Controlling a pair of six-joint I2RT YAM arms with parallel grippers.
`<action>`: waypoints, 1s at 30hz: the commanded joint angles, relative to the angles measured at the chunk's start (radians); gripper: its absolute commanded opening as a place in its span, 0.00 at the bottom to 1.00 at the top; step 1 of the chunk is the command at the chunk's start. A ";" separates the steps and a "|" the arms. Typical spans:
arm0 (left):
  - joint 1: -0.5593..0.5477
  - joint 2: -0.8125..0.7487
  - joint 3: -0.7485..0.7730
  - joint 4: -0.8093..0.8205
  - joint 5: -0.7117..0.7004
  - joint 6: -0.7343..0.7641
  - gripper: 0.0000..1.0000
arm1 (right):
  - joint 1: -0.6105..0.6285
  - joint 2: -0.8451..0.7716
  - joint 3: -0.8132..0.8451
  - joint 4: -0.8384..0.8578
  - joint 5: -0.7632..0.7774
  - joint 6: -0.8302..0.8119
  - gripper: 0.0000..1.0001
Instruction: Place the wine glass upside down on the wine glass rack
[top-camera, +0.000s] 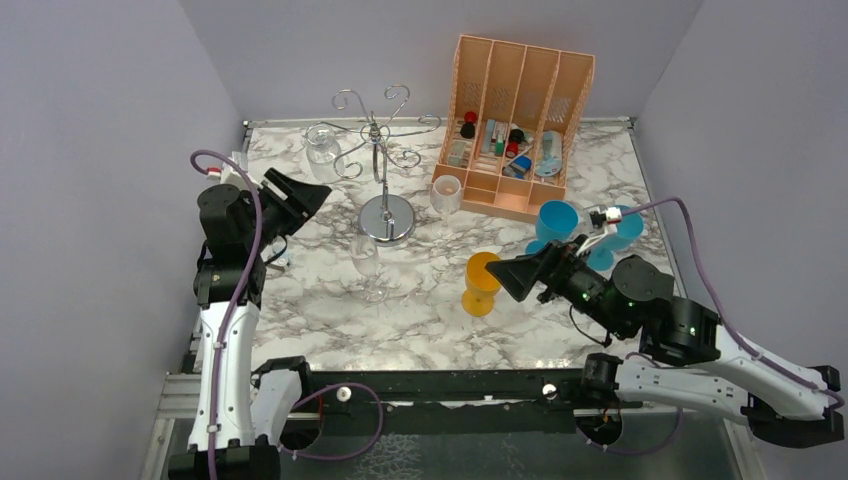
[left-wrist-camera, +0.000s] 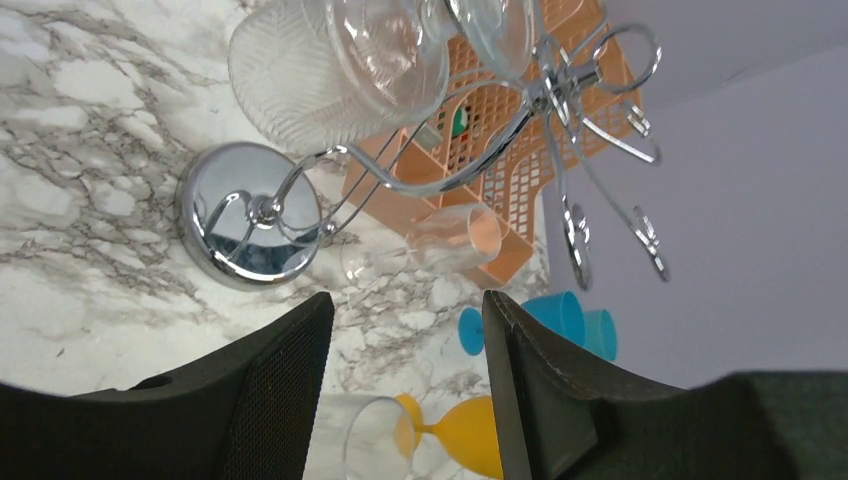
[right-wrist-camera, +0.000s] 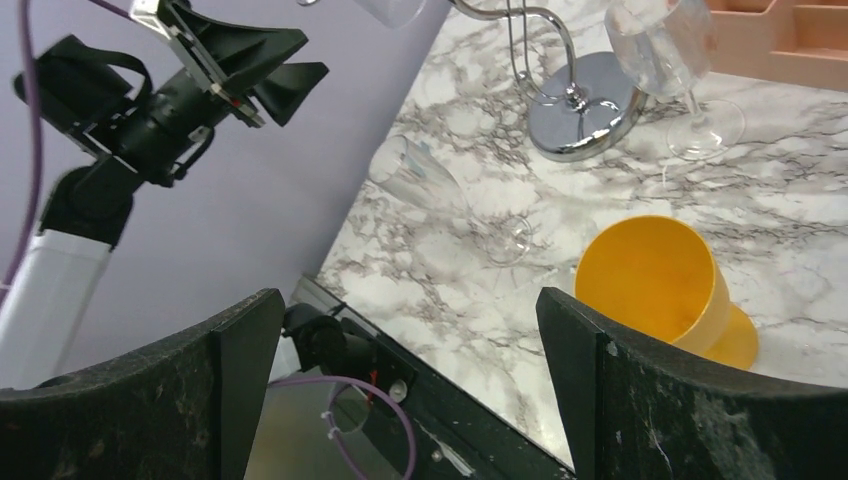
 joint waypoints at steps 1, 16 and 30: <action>-0.037 -0.065 -0.044 -0.119 -0.014 0.111 0.61 | 0.004 0.050 0.037 -0.079 -0.033 -0.068 1.00; -0.104 -0.191 -0.117 -0.225 -0.092 0.295 0.57 | 0.004 0.538 0.298 0.033 -0.264 -0.355 0.63; -0.160 -0.276 -0.015 -0.320 -0.481 0.448 0.60 | 0.004 0.950 0.590 0.122 -0.379 -0.447 0.50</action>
